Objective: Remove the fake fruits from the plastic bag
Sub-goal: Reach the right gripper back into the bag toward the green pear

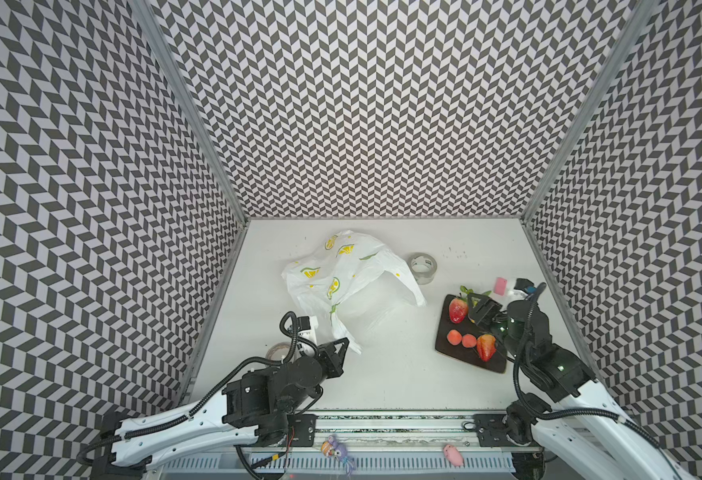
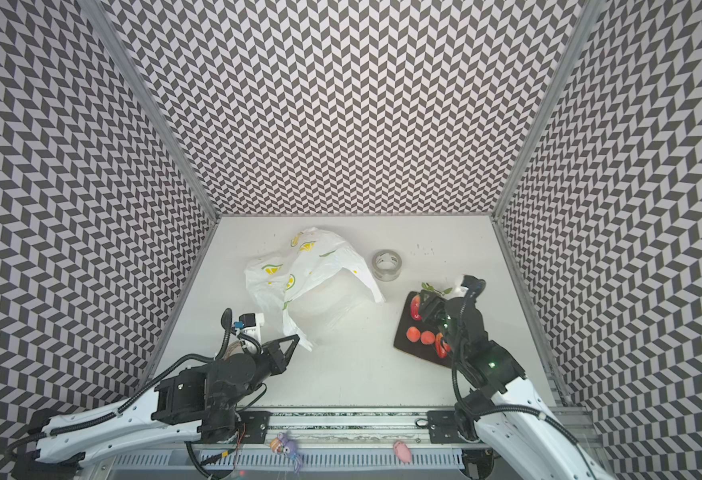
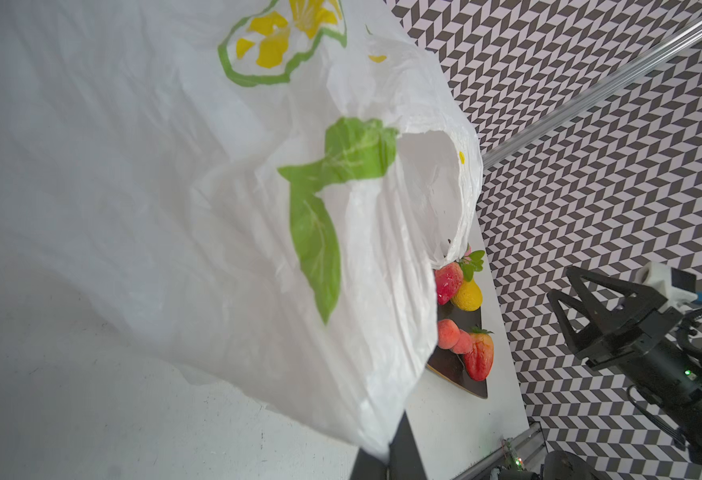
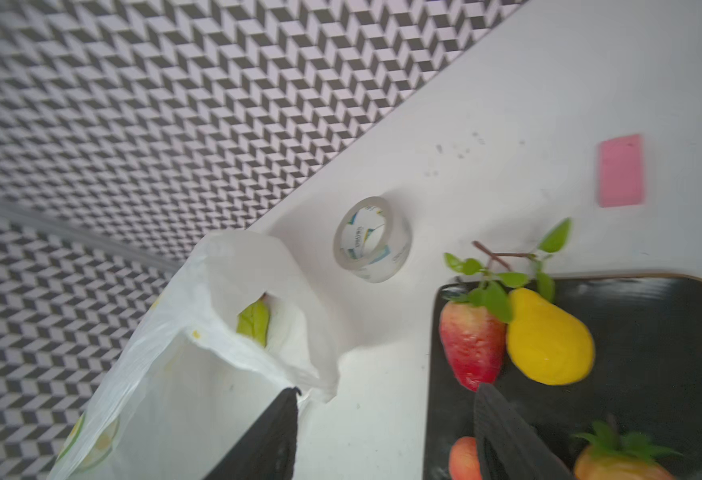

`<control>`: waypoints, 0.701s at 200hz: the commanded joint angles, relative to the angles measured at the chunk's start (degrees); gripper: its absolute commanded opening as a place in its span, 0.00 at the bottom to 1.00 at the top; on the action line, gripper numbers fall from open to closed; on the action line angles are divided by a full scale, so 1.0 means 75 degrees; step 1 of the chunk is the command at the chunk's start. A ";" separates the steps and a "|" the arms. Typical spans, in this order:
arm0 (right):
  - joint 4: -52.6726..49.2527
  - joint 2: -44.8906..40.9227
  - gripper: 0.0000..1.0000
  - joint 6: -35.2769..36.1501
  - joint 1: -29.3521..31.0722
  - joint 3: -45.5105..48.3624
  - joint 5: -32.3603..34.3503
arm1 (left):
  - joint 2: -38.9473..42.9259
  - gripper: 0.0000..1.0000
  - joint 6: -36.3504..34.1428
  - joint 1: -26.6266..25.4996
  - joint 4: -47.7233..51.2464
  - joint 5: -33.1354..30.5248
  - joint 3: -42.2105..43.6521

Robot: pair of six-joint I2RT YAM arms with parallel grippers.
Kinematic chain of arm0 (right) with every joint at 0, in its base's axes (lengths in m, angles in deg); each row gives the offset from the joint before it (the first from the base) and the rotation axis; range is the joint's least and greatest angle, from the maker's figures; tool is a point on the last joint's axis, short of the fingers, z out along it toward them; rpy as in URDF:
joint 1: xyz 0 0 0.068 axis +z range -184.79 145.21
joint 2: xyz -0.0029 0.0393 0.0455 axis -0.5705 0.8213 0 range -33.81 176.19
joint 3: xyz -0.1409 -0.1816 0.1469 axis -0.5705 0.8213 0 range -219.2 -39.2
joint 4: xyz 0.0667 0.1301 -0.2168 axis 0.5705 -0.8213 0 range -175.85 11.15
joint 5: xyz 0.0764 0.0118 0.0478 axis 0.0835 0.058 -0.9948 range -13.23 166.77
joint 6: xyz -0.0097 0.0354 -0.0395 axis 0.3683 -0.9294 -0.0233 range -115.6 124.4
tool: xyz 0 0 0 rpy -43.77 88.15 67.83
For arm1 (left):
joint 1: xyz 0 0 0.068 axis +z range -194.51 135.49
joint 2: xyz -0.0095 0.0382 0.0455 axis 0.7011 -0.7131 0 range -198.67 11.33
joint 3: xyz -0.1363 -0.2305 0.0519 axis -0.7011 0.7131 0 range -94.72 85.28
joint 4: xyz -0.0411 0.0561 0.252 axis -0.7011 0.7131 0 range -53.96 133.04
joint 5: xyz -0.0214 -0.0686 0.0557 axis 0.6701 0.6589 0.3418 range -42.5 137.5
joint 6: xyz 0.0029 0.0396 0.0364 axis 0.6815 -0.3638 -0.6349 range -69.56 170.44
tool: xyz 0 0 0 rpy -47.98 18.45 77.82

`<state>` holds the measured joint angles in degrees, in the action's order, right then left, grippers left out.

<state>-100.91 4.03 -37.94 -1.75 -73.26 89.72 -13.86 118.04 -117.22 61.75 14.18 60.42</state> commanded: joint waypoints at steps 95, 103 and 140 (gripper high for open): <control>0.4158 0.4605 0.57 0.1364 0.3829 -0.0933 -0.1135 | -0.0098 0.00 -0.0088 0.0020 -0.0007 -0.0162 -0.0212; 0.4381 0.4925 0.54 0.1129 0.3812 -0.0983 -0.1161 | -0.0103 0.00 -0.0093 0.0010 0.0004 -0.0162 -0.0224; 0.5143 0.6334 0.42 0.0281 0.3569 -0.1457 -0.1627 | -0.0087 0.00 -0.0129 0.0014 0.0081 -0.0145 -0.0304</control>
<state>-70.99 46.92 -30.97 26.29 -80.85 80.87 -14.89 117.77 -117.22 61.71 14.16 60.22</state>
